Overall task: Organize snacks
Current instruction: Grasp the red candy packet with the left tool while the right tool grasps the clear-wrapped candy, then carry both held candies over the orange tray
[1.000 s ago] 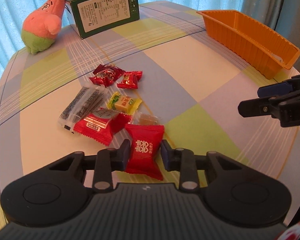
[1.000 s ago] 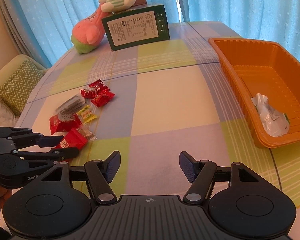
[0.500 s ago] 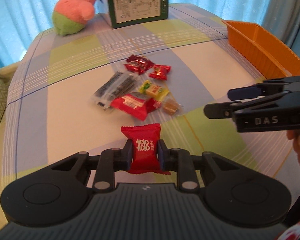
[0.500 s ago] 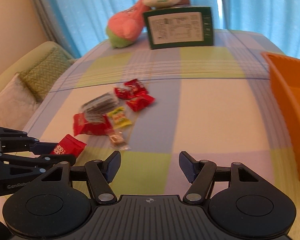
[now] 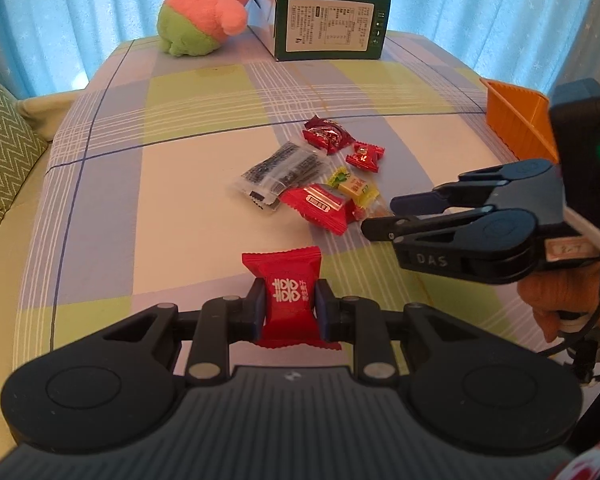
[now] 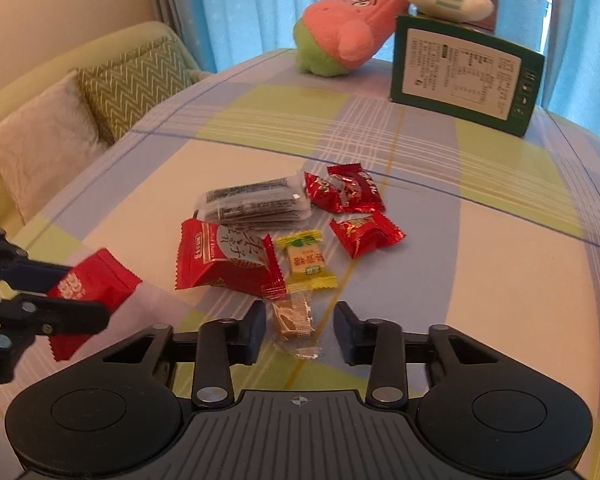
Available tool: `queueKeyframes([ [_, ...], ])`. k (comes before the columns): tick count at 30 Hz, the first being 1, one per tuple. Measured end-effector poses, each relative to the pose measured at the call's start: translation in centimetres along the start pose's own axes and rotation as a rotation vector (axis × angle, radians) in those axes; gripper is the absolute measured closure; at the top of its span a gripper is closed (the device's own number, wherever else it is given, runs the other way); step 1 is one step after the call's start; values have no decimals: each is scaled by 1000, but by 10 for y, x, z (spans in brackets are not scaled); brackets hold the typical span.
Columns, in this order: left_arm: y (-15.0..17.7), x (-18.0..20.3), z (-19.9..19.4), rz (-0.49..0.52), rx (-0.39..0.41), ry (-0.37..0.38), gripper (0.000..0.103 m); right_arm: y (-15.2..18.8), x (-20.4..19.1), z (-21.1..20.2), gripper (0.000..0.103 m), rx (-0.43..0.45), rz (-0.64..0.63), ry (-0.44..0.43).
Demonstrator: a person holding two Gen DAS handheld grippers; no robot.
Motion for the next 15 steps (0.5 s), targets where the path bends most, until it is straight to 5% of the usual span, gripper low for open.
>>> queueKeyframes([
  [2, 0, 0, -1, -5, 3, 0, 81, 1, -4, -1, 82, 3, -28, 7],
  [15, 5, 25, -27, -33, 35, 15, 81, 33, 14, -72, 82, 5, 137, 81],
])
Point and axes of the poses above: each gripper's, at about its wrist camera, not at the fingertips, and z roughly the way its jaws point, x to its right, y to its underside, the point moved 5 cm from there along z, roughly the way its jaws point, and after that the axes turned 4 degrees about y, right-handed, at the moved point
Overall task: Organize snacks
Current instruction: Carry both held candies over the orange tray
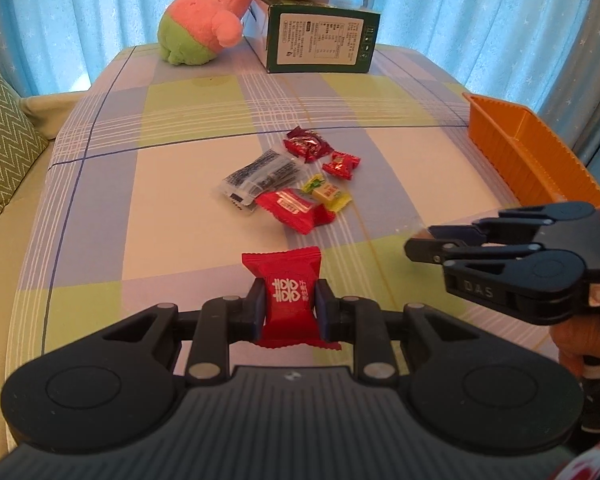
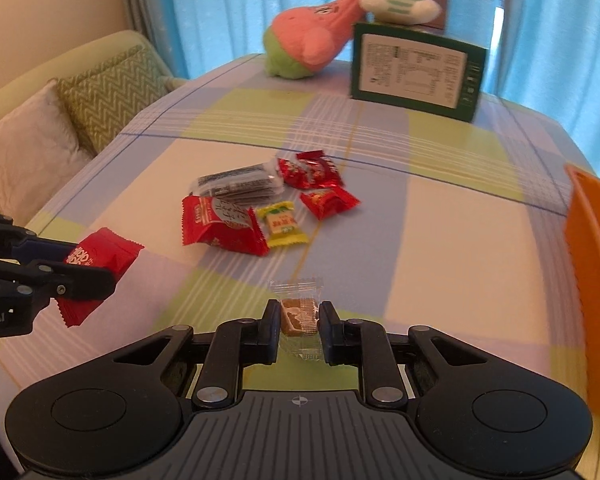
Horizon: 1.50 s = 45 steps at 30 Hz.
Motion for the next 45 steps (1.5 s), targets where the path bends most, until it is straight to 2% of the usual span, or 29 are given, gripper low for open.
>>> queueKeyframes([
  [10, 14, 44, -34, -39, 40, 2, 80, 21, 22, -77, 82, 28, 87, 57],
  [20, 23, 81, -65, -42, 77, 6, 81, 38, 36, -134, 82, 74, 134, 84],
  [30, 22, 108, -76, -14, 88, 27, 81, 46, 51, -159, 82, 98, 167, 114],
  [45, 8, 148, -64, 29, 80, 79, 81, 50, 95, -180, 82, 126, 244, 169],
])
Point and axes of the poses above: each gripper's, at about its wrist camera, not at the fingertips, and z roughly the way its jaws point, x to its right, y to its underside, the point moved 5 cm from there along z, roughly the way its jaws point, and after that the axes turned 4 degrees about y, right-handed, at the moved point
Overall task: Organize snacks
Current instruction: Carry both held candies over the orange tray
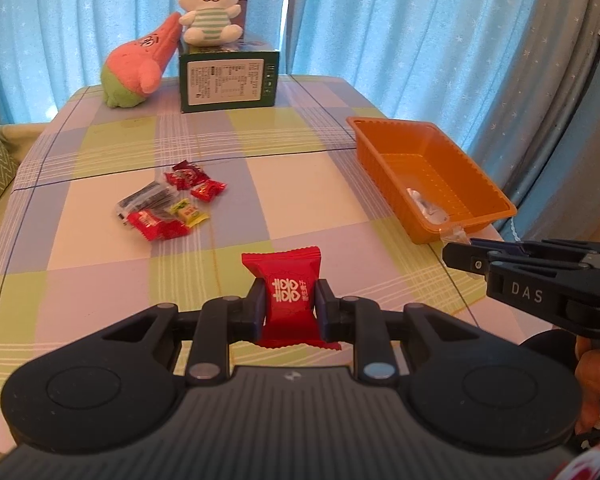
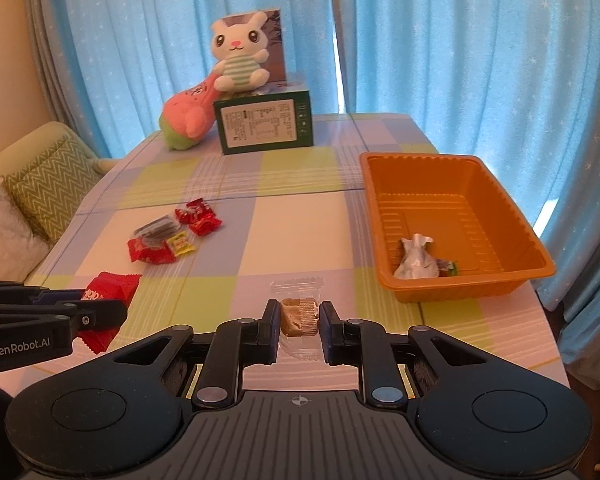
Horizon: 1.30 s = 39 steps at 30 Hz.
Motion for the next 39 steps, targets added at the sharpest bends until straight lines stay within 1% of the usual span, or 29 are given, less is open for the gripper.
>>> queueKeyframes([
  [14, -26, 65, 38, 74, -22, 88, 81, -5, 73, -2, 82, 6, 98, 90],
  [23, -46, 99, 69, 106, -35, 132, 81, -13, 119, 3, 82, 13, 155, 138],
  [29, -62, 117, 91, 116, -38, 156, 81, -23, 139, 15, 82, 12, 157, 158],
  [39, -87, 136, 126, 113, -43, 183, 81, -43, 156, 44, 82, 9, 146, 169],
])
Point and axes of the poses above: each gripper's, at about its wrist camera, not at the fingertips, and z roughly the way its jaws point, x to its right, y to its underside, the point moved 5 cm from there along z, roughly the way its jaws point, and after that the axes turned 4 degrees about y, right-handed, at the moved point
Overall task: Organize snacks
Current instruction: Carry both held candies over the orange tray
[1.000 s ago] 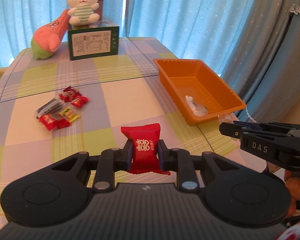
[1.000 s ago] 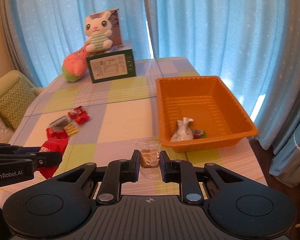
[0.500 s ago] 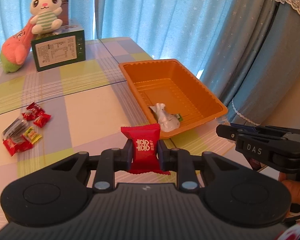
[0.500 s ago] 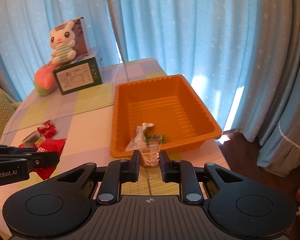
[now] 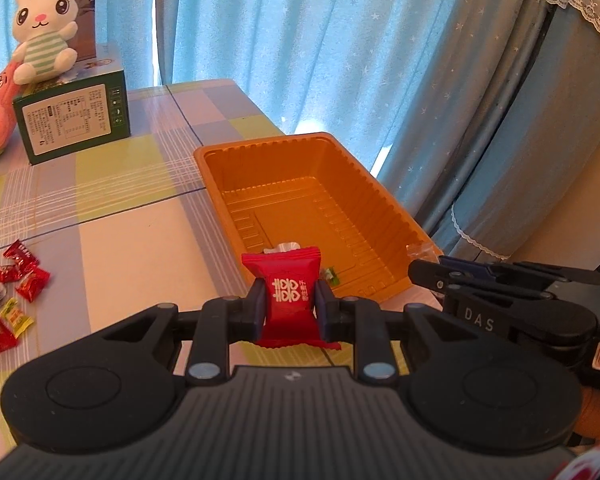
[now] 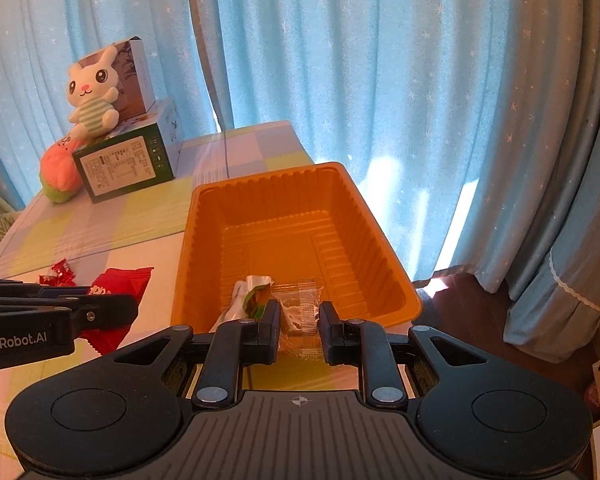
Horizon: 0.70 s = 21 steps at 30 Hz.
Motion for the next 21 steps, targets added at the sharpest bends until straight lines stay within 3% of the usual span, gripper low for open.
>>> queueKeyframes([
  [21, -27, -3, 72, -23, -44, 17, 80, -22, 20, 57, 82, -33, 15, 12],
])
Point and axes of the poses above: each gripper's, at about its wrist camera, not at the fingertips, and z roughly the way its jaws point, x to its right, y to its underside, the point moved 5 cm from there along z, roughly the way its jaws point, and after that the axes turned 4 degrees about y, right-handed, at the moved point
